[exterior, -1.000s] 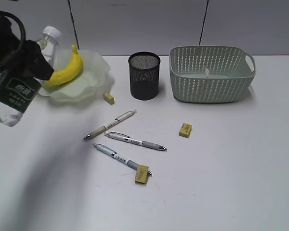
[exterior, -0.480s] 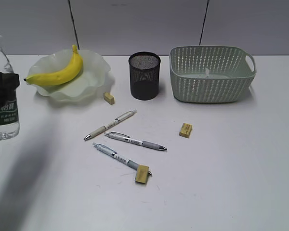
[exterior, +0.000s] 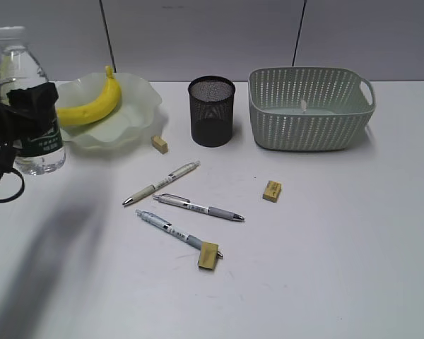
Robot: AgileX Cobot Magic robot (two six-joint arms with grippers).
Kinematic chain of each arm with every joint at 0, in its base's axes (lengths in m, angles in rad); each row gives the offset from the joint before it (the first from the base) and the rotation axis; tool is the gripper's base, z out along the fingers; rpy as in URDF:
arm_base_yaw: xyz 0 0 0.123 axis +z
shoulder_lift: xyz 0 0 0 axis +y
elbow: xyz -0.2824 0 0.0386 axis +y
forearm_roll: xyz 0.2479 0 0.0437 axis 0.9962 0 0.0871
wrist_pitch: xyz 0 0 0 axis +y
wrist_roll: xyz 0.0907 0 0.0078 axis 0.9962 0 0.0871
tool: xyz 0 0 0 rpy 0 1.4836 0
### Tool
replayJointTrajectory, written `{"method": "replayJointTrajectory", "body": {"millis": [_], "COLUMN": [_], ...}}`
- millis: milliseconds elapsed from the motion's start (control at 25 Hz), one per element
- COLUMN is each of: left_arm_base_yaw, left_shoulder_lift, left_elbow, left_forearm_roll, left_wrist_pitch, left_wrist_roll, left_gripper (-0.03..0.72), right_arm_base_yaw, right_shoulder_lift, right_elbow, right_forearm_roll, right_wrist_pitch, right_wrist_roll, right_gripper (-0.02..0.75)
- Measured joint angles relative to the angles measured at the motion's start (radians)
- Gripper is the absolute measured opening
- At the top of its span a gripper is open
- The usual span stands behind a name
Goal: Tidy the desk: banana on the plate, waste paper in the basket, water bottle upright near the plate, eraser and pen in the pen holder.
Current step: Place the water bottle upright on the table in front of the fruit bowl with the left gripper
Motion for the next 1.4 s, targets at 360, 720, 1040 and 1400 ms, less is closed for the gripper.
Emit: {"method": "replayJointTrajectory", "body": {"millis": [360,720,1040,1400], "left_arm_base_yaw": [0.0,0.0,0.0,0.0], "left_shoulder_lift": [0.246,0.372,0.433,0.433], "left_elbow": [0.0,-0.002,-0.048,-0.05], "left_forearm_roll": [0.108,0.154,0.161,0.185], "left_wrist_pitch": [-0.308,-0.319,-0.316,-0.316], "left_wrist_roll": [-0.004,-0.006,-0.007,-0.007], "left_gripper": [0.507,0.507,0.507,0.507], "right_arm_base_yaw": [0.0,0.0,0.0,0.0], "right_shoulder_lift": [0.0,0.0,0.0,0.029], "right_elbow": [0.0,0.0,0.0,0.0], "right_forearm_roll": [0.0,0.0,0.0,0.0], "right_wrist_pitch": [0.0,0.0,0.0,0.0], "right_wrist_roll": [0.001,0.001,0.001,0.001], "right_gripper": [0.267,0.267,0.267,0.267]}}
